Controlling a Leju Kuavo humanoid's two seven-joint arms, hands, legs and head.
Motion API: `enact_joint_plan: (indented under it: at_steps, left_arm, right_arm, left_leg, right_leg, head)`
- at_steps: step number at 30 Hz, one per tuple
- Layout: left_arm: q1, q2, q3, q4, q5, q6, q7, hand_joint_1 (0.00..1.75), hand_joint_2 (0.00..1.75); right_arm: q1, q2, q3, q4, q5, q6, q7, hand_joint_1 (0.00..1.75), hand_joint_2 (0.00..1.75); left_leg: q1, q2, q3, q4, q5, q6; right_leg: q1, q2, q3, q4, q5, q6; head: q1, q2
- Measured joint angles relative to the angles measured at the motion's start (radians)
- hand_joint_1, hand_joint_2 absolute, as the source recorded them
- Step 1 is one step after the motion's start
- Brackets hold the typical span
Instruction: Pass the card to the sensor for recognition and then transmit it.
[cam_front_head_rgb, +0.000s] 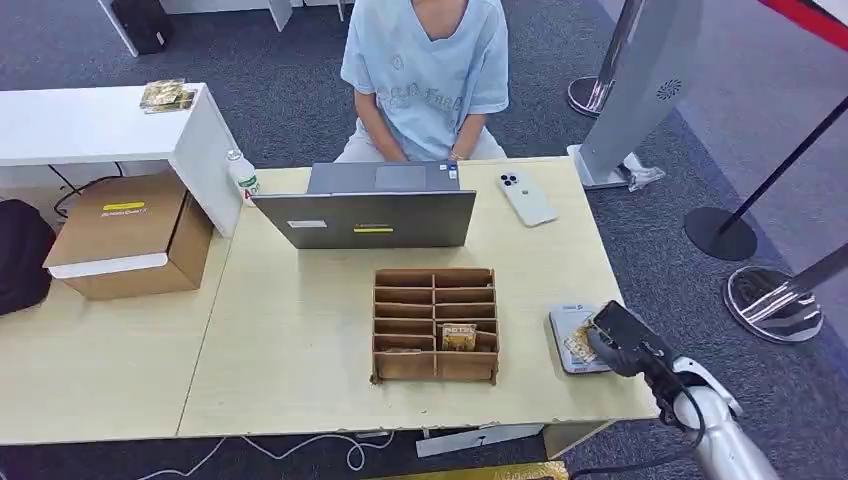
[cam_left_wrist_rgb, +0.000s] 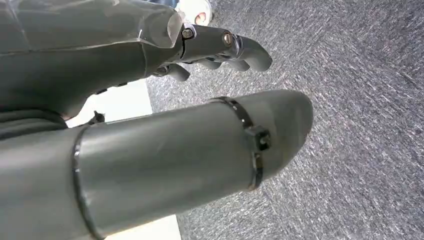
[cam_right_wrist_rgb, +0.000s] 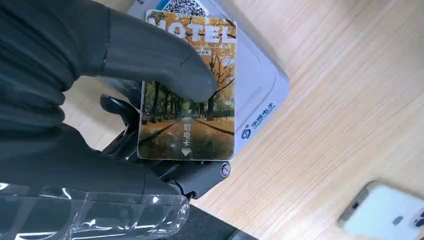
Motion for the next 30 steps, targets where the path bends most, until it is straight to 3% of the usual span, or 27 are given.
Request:
enact_joint_plan:
  at_steps: [3,10,19,25,27,30]
  left_arm:
    - [0.0,0.0,0.0,0.0,0.0,0.0,0.0,0.0,0.0]
    - [0.0,0.0,-0.005,0.0,0.0,0.0,-0.002,0.0,0.0]
    - [0.0,0.0,-0.005,0.0,0.0,0.0,-0.003,0.0,0.0]
    - [0.0,0.0,-0.005,0.0,0.0,0.001,-0.001,0.0,0.0]
    - [-0.001,0.0,-0.005,0.0,0.0,0.002,0.0,0.0,0.0]
    - [-0.002,0.0,-0.005,0.0,0.0,0.001,0.001,0.0,0.0]
  right_arm:
    - [0.007,0.002,0.0,-0.009,-0.023,0.008,-0.007,1.75,1.75]
    - [0.052,0.005,-0.042,-0.064,-0.259,0.152,-0.091,1.75,1.75]
    - [0.059,0.004,-0.095,-0.161,-0.446,0.187,-0.153,1.75,1.75]
    - [0.012,0.02,-0.123,-0.228,-0.414,0.073,-0.2,1.75,1.75]
    - [-0.009,0.036,-0.123,-0.253,-0.328,-0.017,-0.222,1.75,1.75]
    - [-0.048,0.073,-0.107,-0.298,-0.094,-0.207,-0.248,1.75,1.75]
  left_leg:
    - [0.0,0.0,0.0,0.0,0.0,0.0]
    - [0.0,0.0,0.0,0.0,0.0,0.0]
    - [0.0,0.0,0.0,0.0,0.0,0.0]
    - [0.0,0.001,0.0,0.0,0.0,0.0]
    - [0.0,0.001,0.0,0.0,0.0,0.0]
    - [0.0,0.001,0.0,0.0,0.0,0.0]
  right_leg:
    - [0.0,0.0,0.0,0.0,0.0,0.0]
    - [0.0,0.0,0.0,0.0,0.0,0.0]
    - [0.0,0.0,0.0,0.0,0.0,0.0]
    - [0.0,0.0,0.0,0.0,0.0,0.0]
    - [0.0,0.001,0.0,0.0,0.0,0.0]
    - [0.0,0.001,0.0,0.001,0.0,0.0]
  head:
    - [0.0,0.0]
    - [0.0,0.0]
    - [0.0,0.0]
    - [0.0,0.0]
    - [0.0,0.0]
    - [0.0,0.0]
